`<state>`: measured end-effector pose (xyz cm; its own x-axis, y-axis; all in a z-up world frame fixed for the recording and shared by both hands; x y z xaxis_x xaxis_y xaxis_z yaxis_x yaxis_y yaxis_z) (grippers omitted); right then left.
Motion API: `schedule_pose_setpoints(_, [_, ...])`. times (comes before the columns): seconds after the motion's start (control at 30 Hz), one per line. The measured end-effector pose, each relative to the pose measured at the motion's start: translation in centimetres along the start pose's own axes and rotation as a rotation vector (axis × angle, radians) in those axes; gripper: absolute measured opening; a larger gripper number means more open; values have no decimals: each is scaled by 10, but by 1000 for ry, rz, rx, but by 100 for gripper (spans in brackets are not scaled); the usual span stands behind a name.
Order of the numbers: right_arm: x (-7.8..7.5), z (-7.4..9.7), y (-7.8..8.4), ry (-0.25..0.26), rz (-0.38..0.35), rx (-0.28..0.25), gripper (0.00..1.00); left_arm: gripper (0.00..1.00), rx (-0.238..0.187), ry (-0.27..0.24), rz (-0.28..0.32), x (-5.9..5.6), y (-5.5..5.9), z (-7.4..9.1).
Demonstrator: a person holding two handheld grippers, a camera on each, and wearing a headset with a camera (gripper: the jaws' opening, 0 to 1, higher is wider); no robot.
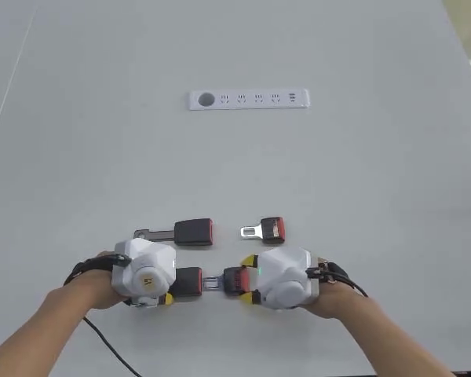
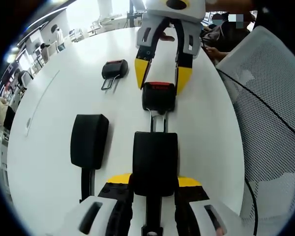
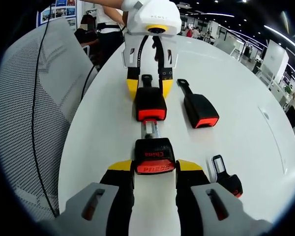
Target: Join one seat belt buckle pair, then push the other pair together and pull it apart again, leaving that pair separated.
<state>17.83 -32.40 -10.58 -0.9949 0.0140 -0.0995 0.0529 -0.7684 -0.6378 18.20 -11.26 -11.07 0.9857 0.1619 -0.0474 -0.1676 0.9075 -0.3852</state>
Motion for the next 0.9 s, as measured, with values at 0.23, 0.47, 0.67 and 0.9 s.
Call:
schedule_pose_setpoints(0.23, [-1, -3, -2, 7, -2, -6, 30, 33, -1, 2, -3, 0, 0, -1])
schedule_pose_setpoints(0.47, [-2, -9, -4, 9, -2, -15, 30, 33, -3, 3, -4, 0, -2, 0])
schedule_pose_setpoints(0.67, [-1, -14, -7, 10, -7, -27, 30, 33, -12, 2, -4, 0, 0, 0])
schedule_pose_setpoints(0.9, [1, -16, -5, 12, -2, -27, 30, 33, -16, 3, -11, 0, 1, -1])
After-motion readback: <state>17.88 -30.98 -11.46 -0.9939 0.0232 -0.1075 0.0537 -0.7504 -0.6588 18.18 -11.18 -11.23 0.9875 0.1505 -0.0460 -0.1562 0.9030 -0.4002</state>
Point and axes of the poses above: the centre of the closed fingertips' face, and the gripper's own axes: z roughly backward along the fingers, x roughly to its left, y roughly out of its underside, the point moved 10 cm from there along z, roughly backward along the fingers, and after that the axes turned 3 degrees about z, right-handed, at the moved point
